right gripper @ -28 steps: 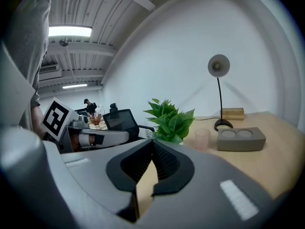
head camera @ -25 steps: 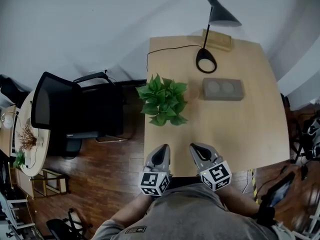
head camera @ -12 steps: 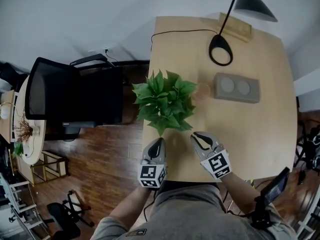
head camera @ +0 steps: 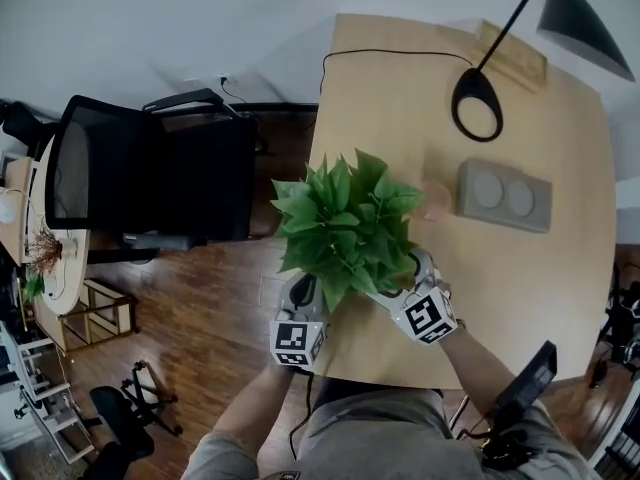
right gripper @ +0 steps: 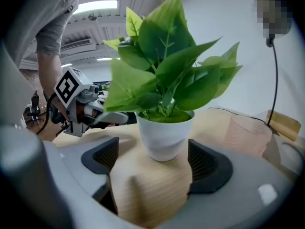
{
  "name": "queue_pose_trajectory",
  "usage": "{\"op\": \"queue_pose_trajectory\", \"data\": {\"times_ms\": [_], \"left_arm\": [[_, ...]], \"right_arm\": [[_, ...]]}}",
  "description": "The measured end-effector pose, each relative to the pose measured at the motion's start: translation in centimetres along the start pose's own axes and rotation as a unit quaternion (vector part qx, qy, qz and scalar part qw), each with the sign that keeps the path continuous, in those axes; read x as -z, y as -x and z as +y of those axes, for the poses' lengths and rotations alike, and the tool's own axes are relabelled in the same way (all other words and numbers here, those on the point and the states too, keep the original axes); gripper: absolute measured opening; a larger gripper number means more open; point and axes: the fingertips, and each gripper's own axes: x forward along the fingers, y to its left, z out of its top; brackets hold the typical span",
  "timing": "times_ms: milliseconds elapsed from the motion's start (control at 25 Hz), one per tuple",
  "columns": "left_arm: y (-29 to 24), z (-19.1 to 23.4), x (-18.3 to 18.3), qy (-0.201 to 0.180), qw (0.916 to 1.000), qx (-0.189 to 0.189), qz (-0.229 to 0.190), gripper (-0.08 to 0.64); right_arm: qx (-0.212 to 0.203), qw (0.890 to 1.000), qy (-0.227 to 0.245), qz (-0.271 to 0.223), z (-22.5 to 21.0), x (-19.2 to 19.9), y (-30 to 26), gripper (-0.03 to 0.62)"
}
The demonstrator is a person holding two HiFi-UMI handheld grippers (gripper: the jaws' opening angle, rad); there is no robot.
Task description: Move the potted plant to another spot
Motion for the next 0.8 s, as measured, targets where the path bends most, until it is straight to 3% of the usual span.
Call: {"op": "queue_pose_trajectory", "data": {"times_ms": [440, 720, 800], "left_arm": [[-2.2, 0.9, -0.9, -0.007, 0.9999, 0.008, -0.006, -0.006], [-2.7, -0.3, -1.6, -0.023, 0.9992, 0.030, -0.011, -0.006], [-2.7, -0.7, -1.7, -0.028, 0.9989, 0.034, -0.013, -0.006]], "right_arm": [[-0.021, 0.999, 0.014, -0.045, -1.0, -1.8, -4.1, 0.571], [0.002, 0.998, 0.028, -0.063, -1.6, -2.1, -4.9, 0.571], [0.004, 0.997, 0.028, -0.066, -1.9, -2.1, -4.8, 0.532]]}}
